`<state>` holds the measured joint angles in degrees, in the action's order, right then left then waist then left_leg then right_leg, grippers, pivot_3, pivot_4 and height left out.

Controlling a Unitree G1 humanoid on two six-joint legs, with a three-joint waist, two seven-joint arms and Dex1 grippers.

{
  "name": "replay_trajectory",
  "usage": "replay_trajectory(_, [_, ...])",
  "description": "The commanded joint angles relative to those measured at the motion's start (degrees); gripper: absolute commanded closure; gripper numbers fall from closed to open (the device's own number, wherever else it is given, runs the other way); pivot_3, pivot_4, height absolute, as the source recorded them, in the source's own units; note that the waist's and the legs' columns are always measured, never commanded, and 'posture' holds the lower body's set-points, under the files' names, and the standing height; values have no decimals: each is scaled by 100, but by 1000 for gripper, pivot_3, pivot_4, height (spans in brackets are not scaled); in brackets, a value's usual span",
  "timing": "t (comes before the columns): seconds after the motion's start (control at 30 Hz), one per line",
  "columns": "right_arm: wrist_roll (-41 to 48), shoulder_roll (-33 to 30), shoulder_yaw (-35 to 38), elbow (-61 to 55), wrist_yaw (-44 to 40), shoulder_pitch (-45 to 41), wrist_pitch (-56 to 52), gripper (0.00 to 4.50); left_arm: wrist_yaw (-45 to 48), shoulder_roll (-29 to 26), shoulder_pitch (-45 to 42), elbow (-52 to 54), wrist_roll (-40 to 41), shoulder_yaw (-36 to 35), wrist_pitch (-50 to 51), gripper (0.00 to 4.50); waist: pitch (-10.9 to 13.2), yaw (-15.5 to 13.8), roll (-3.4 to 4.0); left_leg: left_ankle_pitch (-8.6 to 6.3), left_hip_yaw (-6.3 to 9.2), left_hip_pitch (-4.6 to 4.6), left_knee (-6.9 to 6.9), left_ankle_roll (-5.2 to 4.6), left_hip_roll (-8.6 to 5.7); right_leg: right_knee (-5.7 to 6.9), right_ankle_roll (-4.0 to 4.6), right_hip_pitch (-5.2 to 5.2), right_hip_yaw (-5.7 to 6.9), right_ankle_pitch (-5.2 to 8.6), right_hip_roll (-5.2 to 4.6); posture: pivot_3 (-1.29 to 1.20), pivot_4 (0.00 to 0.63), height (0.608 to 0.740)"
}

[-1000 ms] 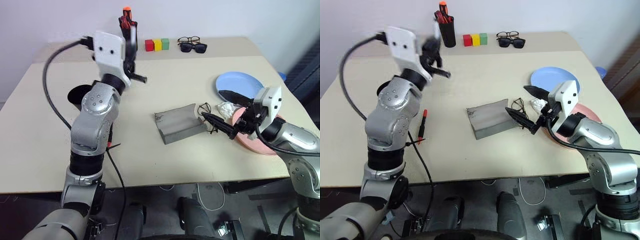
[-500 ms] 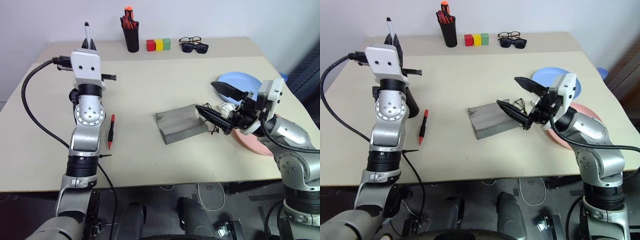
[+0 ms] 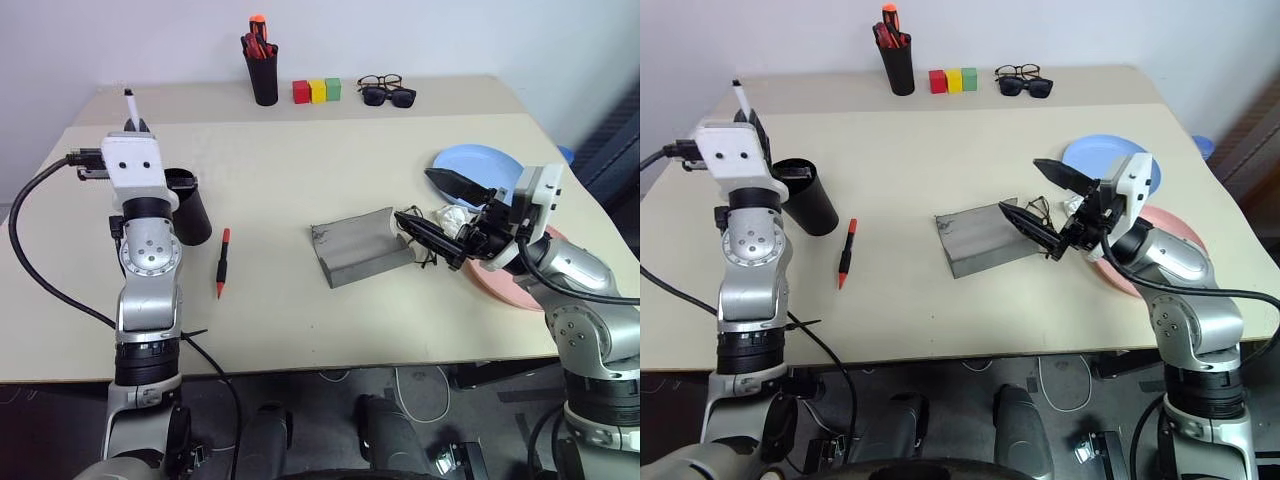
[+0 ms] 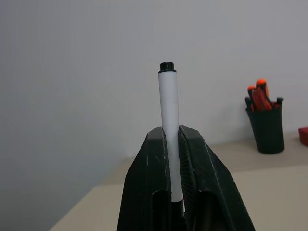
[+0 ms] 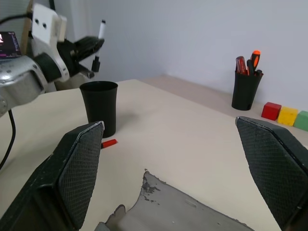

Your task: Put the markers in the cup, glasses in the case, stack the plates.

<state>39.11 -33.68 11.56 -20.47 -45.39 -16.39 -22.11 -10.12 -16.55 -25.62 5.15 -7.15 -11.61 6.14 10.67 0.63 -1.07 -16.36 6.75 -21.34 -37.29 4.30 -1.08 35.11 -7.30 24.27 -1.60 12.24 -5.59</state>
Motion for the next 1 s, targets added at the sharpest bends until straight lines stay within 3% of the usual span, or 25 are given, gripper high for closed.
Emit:
replay_trajectory(0.03, [2, 17, 75, -88, 10, -38, 115, 0, 43, 70, 39, -92, 17, 50, -314, 4445, 0, -1, 0, 0, 0, 0, 1, 0, 0, 0, 0, 0, 0, 0, 0, 0, 150, 740])
replay_trajectory(0.07, [-2, 13, 88, -101, 25, -32, 111, 0, 49, 117, 69, -115, 30, 70, -328, 4445, 0, -1, 0, 0, 0, 0, 2, 0, 0, 0, 0, 1, 0, 0, 0, 0, 150, 740])
replay_trajectory(0.17, [5, -9, 126, -136, 51, -7, 96, 0, 154, 171, 209, -96, 45, 126, -386, 3423, 0, -2, 0, 0, 0, 0, 2, 0, 0, -1, 0, 1, 0, 0, 0, 0, 150, 740])
replay_trajectory(0.3, [-6, -39, 182, -99, 76, 14, 106, 0, 479, 261, 356, 261, 402, 92, -355, 1463, 0, 10, 1, 0, 0, 1, 2, 0, 0, 1, 0, 1, 0, 0, 0, 0, 150, 740])
replay_trajectory(0.47, [5, -19, 135, 19, 24, 36, 75, 0, 1477, 144, 600, 1272, 1145, 349, 291, 1463, 0, 5, 1, 0, 0, 0, 0, 0, 0, 1, 1, 0, 0, 0, 0, 0, 150, 740])
replay_trajectory(0.57, [-39, -2, 68, 90, -52, 87, 107, 0, 2558, -329, 1284, 2351, 1833, 880, 1261, 1463, -1, 24, 3, 0, 0, 1, 3, 0, 1, 0, 1, 0, 0, 1, 0, 0, 150, 740])
replay_trajectory(0.67, [-85, 40, 17, 104, -70, 116, 133, 0, 2892, -660, 1763, 2799, 2181, 894, 1957, 1463, 2, 42, 8, 0, -1, 2, 7, -1, 1, 0, 2, 1, -1, 2, 0, 0, 150, 740])
replay_trajectory(0.8, [-102, 67, -11, 77, -61, 191, 139, 0, 2417, -681, 1897, 3196, 2703, 482, 4076, 1463, 3, 36, 9, 5, 0, 5, 3, -10, 3, 10, 27, 1, 0, 10, 1, 0, 150, 740])
replay_trajectory(1.0, [-170, 139, -51, 134, -59, 290, 198, 0, 1522, -506, 1338, 3336, 2587, -107, 6504, 1463, 3, 35, 7, 14, 0, 9, -8, -23, 3, 12, 17, -7, 0, 13, 1, 0, 150, 740])
